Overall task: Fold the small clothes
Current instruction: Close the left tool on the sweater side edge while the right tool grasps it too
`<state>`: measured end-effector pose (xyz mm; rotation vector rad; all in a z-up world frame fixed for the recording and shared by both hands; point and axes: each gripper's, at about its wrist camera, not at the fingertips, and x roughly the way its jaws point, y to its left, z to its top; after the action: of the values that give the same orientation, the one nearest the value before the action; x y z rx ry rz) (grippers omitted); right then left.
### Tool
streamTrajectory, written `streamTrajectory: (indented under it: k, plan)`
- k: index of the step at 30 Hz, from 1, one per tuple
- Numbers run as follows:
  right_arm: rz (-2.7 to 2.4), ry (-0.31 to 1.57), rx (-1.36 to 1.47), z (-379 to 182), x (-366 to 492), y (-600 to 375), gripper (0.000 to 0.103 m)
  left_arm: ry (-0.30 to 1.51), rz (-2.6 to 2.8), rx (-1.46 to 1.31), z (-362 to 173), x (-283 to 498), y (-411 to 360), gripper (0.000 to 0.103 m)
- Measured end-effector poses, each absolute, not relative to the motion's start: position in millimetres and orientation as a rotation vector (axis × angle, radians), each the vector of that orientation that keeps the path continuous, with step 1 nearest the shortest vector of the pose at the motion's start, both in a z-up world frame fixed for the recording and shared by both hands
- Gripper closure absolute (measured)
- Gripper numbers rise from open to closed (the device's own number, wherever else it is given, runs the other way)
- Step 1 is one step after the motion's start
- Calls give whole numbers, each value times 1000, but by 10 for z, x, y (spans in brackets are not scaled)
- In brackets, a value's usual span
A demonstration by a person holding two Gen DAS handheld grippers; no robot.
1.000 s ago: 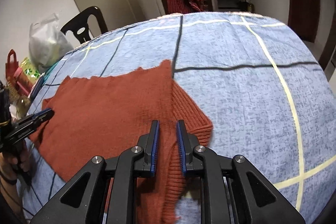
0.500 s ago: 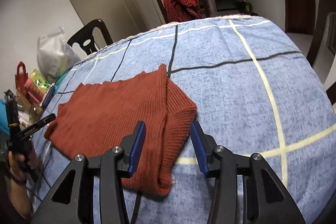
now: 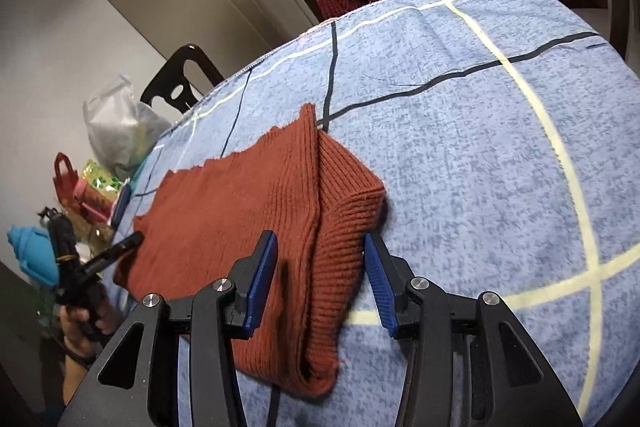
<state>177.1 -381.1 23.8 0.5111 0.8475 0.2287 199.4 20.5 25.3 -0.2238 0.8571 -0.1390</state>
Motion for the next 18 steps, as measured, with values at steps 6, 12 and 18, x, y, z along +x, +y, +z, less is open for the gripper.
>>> streamTrajectory:
  k: [6, 12, 18]
  plan:
    - [235, 829, 549, 207, 1790, -3853, 57, 852, -147, -261, 230, 2029, 264, 50]
    - [214, 803, 617, 173, 1792, -3943, 57, 850, -150, -294, 223, 2069, 314, 49]
    - [338, 856, 612, 162, 1699, -3758, 57, 857, -209, -340, 214, 1939, 297, 49]
